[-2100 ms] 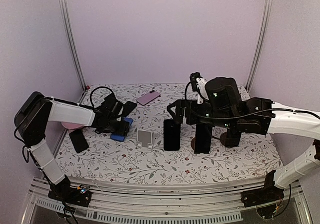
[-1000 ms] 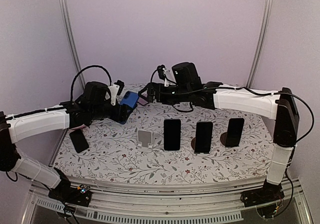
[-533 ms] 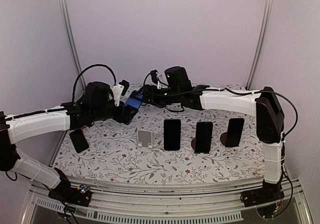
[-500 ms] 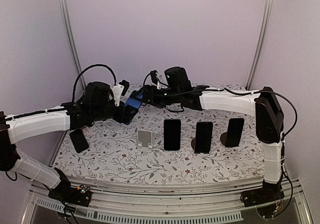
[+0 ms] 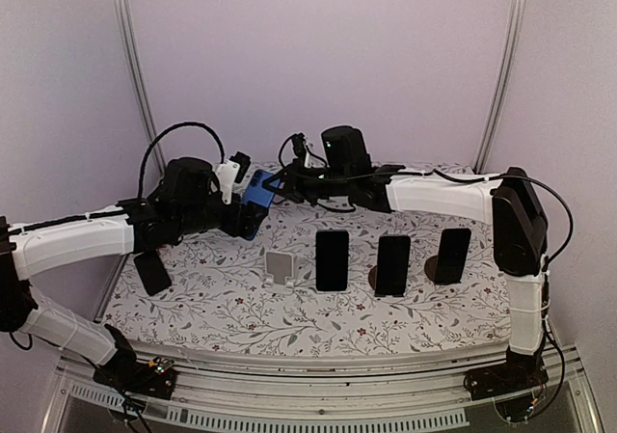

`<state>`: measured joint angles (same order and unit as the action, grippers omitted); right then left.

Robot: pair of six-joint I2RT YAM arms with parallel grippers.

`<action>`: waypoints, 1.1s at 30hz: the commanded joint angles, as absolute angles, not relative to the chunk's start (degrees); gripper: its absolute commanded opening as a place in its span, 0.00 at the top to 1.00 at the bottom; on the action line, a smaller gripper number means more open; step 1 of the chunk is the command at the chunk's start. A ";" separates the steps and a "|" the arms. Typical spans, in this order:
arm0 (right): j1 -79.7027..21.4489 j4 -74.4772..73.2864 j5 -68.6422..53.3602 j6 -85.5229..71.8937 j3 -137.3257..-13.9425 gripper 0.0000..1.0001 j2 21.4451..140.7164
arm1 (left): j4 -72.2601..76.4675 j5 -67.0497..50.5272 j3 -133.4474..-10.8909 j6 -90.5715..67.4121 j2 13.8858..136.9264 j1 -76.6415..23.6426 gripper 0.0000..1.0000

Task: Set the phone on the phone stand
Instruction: Pass from the left arm to the right

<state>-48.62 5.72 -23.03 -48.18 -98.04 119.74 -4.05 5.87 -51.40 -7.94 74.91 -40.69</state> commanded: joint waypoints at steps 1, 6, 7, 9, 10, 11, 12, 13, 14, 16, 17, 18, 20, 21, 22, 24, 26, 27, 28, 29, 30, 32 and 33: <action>-49.01 8.00 -20.15 -50.50 -95.49 0.98 114.61 | -0.61 8.96 -51.42 -8.06 72.63 -43.74 0.13; -49.84 7.91 -14.91 -50.44 -91.60 0.98 109.75 | 0.03 19.30 -49.87 -7.23 70.65 -48.02 0.10; -50.14 7.99 -13.51 -50.29 -90.60 0.98 108.58 | 1.10 20.98 -49.12 -6.25 70.12 -49.21 0.11; -50.63 8.00 -10.70 -49.89 -88.66 0.98 106.27 | 3.50 23.95 -47.42 -3.74 68.95 -51.54 0.12; -51.11 8.08 -8.91 -49.64 -87.46 0.98 105.04 | 4.90 25.26 -46.59 -2.65 68.45 -52.65 0.13; -51.36 8.08 -8.05 -49.54 -86.66 0.98 103.95 | 6.28 26.75 -45.66 -1.47 67.87 -53.72 0.14; -51.85 8.09 -6.29 -49.36 -85.86 0.98 102.87 | 8.03 28.37 -44.79 -0.06 67.28 -54.91 0.15; -52.23 8.09 -5.18 -49.24 -85.29 0.98 101.86 | 9.73 30.08 -43.87 1.43 66.74 -56.12 0.16; -52.63 8.09 -4.10 -49.22 -84.84 0.98 100.99 | 11.76 31.71 -42.98 3.19 66.26 -57.32 0.17; -53.67 7.77 -1.88 -49.20 -84.58 0.98 99.48 | 16.41 34.79 -41.08 7.08 65.34 -59.59 0.18; -54.35 7.50 -0.43 -49.22 -84.60 0.98 98.79 | 18.76 36.33 -40.30 9.25 65.09 -60.74 0.19; -54.95 7.07 1.12 -49.35 -84.68 0.98 98.20 | 22.07 37.94 -39.39 11.20 65.00 -62.08 0.20; -56.36 6.07 4.44 -49.88 -85.06 0.98 96.97 | 26.38 41.13 -38.03 15.40 65.22 -63.56 0.21; -57.02 5.43 6.07 -50.11 -85.43 0.98 96.57 | 27.75 42.49 -37.94 17.00 65.64 -64.23 0.24; -57.77 4.80 7.69 -50.38 -85.88 0.98 96.39 | 28.73 43.76 -37.98 18.48 66.17 -64.72 0.29; -58.98 2.81 10.67 -51.26 -87.42 0.98 96.33 | 29.57 46.48 -38.83 20.48 67.74 -65.46 0.36; -59.97 0.93 12.49 -51.79 -88.70 0.98 96.32 | 30.75 49.80 -39.82 22.90 69.65 -66.13 0.43; -60.43 0.58 13.55 -52.41 -89.02 0.98 96.25 | 31.72 51.16 -40.16 24.13 70.44 -66.45 0.46; -60.85 0.35 14.35 -52.72 -89.17 0.98 96.10 | 33.05 52.93 -40.24 25.65 71.30 -66.90 0.48; -61.10 -0.03 15.15 -53.22 -89.40 0.98 96.02 | 34.97 54.33 -40.14 27.18 72.21 -67.29 0.50; -61.38 -0.56 15.62 -54.09 -89.72 0.98 96.06 | 37.17 55.31 -39.98 28.85 72.77 -67.54 0.51; -61.56 -2.05 16.35 -55.37 -90.43 0.98 96.22 | 41.08 56.83 -39.38 31.50 73.59 -67.75 0.53; -61.65 -2.66 16.55 -56.03 -90.58 0.98 96.24 | 42.77 57.46 -39.09 32.35 73.77 -67.72 0.55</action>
